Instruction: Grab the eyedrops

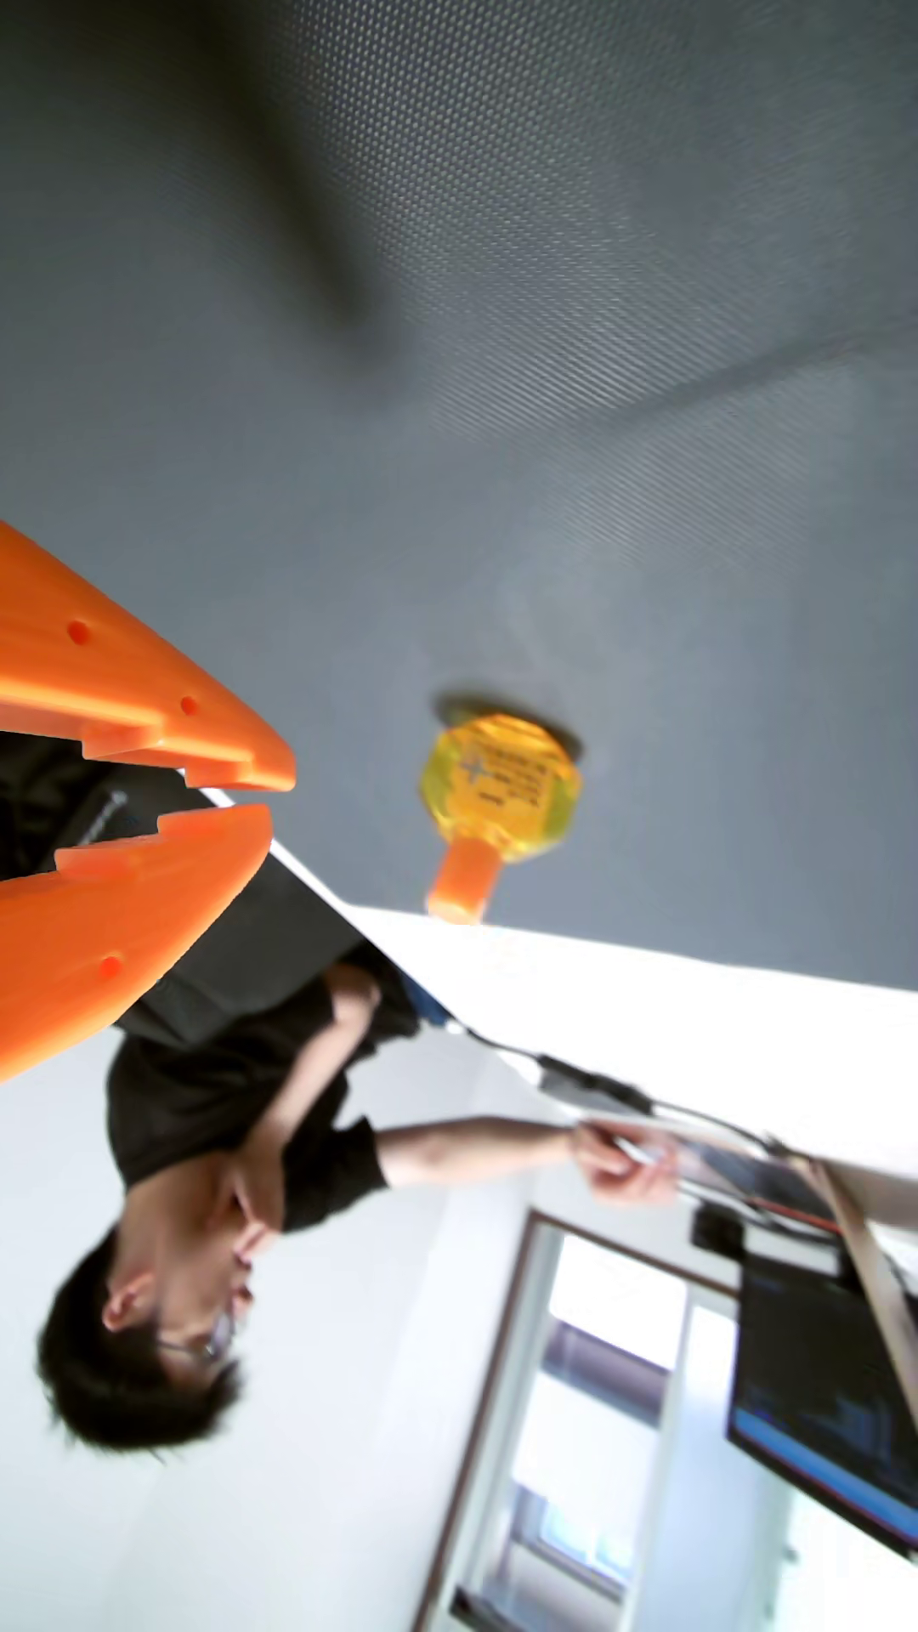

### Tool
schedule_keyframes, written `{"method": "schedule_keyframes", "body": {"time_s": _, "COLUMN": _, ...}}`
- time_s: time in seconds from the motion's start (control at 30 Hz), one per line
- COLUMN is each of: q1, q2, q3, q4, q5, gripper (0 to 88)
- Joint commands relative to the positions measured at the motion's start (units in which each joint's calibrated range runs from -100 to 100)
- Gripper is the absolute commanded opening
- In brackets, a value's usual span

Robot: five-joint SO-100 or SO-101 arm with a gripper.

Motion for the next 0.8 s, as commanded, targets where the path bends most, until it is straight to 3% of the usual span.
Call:
{"method": "schedule_keyframes", "body": {"time_s": 0.0, "q1": -2.27, "q2": -0.34, "q3": -5.65, "q4": 2.75, "q5": 0.16, "gripper": 1.1}}
{"method": "schedule_keyframes", "body": {"time_s": 0.27, "q1": -2.52, "q2": 6.2, "q3": -8.89, "q4": 2.31, "q5": 0.1, "gripper": 1.2}}
{"method": "schedule_keyframes", "body": {"time_s": 0.77, "q1": -1.94, "q2": 54.78, "q3": -42.57, "q4": 2.4, "q5": -2.72, "gripper": 1.4}}
